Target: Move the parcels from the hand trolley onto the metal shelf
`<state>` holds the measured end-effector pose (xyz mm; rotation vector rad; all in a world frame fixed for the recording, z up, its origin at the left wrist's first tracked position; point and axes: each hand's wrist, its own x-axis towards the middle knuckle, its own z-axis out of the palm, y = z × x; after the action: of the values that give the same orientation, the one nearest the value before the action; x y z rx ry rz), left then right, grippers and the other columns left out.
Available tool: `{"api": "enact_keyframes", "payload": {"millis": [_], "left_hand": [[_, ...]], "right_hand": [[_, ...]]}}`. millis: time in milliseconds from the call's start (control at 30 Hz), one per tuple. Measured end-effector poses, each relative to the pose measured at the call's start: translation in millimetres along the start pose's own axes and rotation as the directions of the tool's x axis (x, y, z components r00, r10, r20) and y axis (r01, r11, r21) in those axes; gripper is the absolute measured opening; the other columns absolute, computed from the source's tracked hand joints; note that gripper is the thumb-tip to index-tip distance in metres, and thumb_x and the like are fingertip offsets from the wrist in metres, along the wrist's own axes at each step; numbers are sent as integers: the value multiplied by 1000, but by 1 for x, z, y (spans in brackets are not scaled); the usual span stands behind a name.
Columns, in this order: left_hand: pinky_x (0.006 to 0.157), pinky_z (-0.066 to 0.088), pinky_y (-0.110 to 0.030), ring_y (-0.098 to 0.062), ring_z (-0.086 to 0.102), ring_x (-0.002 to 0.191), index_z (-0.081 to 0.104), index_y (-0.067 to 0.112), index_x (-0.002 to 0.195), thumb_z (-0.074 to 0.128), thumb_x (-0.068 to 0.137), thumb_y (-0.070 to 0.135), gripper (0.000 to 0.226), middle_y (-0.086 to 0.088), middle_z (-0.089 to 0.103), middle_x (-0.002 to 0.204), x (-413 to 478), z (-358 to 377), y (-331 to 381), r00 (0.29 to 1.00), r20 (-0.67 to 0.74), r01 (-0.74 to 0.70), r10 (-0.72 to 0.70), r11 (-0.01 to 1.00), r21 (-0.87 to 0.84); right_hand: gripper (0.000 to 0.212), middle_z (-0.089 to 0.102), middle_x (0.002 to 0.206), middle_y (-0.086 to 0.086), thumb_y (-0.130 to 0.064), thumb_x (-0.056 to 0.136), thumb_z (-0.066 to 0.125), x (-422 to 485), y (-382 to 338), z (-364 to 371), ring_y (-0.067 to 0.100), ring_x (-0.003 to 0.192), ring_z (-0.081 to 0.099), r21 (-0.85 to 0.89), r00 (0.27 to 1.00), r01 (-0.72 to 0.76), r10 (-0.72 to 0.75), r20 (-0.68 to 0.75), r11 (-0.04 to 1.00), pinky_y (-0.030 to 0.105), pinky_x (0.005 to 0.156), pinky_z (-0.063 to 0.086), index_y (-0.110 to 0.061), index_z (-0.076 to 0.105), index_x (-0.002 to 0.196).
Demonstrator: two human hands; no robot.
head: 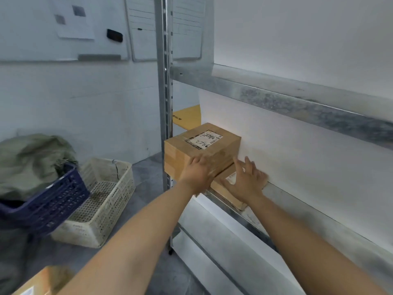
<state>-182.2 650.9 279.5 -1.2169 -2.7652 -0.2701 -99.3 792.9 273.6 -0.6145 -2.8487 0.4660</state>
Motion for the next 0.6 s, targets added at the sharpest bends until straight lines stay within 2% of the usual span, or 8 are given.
{"api": "enact_keyframes", "payload": {"millis": [167, 333, 433, 600], "left_hand": [[118, 9, -38, -26, 9, 147, 26, 16, 147, 34, 99, 36, 53, -9, 16, 158, -54, -23, -39, 985, -25, 169, -169, 986, 10], [118, 10, -37, -26, 11, 146, 25, 18, 148, 37, 97, 40, 56, -8, 17, 158, -116, -34, -88, 945, -31, 327, -326, 945, 27], [118, 11, -38, -28, 12, 146, 25, 17, 148, 38, 96, 42, 59, -11, 16, 158, -159, -35, -122, 901, -17, 434, -434, 900, 45], [119, 7, -38, -26, 5, 147, 18, 18, 150, 34, 98, 43, 60, -9, 8, 159, -246, -35, -179, 795, 31, 604, -606, 795, 56]], "right_hand": [[92, 0, 156, 14, -66, 75, 46, -16, -55, 5, 34, 144, -3, 36, 989, 138, -139, 43, 990, 52, 116, 7, -24, 10, 149], [89, 4, 155, 14, -60, 83, 51, -31, -115, 27, 35, 143, 4, -19, 946, 301, -296, 133, 954, 49, 115, 12, -23, 4, 149], [91, -4, 157, 11, -59, 83, 53, -43, -154, 50, 35, 144, 2, 34, 905, 371, -370, 209, 928, 48, 114, 18, -26, 2, 150], [90, -7, 158, 11, -63, 84, 48, -72, -232, 102, 32, 145, -5, -19, 811, 535, -508, 291, 844, 50, 116, 9, -26, -2, 150]]}}
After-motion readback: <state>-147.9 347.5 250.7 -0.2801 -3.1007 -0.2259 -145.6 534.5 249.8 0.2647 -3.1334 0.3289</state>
